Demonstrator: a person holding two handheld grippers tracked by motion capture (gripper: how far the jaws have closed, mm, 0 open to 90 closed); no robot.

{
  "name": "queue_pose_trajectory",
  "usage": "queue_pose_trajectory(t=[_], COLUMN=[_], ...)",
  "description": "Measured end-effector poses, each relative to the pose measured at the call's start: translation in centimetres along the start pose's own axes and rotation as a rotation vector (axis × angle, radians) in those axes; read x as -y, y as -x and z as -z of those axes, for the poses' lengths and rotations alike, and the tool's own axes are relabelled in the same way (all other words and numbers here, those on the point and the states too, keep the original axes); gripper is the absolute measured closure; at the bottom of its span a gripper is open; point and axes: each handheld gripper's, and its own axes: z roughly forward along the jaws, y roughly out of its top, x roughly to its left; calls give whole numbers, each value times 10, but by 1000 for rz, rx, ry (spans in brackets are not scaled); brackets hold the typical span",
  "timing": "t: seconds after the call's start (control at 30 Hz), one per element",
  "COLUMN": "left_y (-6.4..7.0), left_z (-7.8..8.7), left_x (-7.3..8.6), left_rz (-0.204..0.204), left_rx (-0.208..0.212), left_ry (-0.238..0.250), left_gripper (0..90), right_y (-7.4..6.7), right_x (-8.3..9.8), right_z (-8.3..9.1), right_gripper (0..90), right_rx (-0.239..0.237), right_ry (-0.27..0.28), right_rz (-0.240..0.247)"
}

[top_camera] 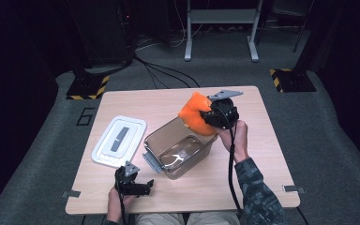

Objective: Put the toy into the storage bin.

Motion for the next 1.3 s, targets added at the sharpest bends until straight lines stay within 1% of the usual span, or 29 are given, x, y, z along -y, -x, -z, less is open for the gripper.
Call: queue_pose_trajectory(t=[0.17, 0.2, 0.43, 0.57, 0.87, 1.17, 1.3], left_y=[0, 0, 0, 0, 0, 0, 0], left_z=[0, 0, 0, 0, 1, 1, 1], left_x=[0, 0, 0, 0, 0, 0, 0], left_rz=[0, 0, 0, 1, -1, 0, -4], left_rx=[0, 0, 0, 0, 5, 4, 3], left_ry=[0, 0, 0, 0, -6, -6, -7], left_gripper=[11, 11, 11, 11, 11, 12, 12], right_y=[-3, -5, -11, -13, -13, -11, -10], right_x=[0, 0, 2, 3, 11, 18, 21], right_z=[-1, -1, -4, -7, -12, -19, -23], right_gripper=[637, 637, 637, 637, 636, 630, 623], right_rx=[-10, -21, -55, -67, -88, -111, -120], right_ry=[5, 9, 6, -3, -14, -28, -37], right_rz=[-4, -5, -8, -8, -25, -58, -65])
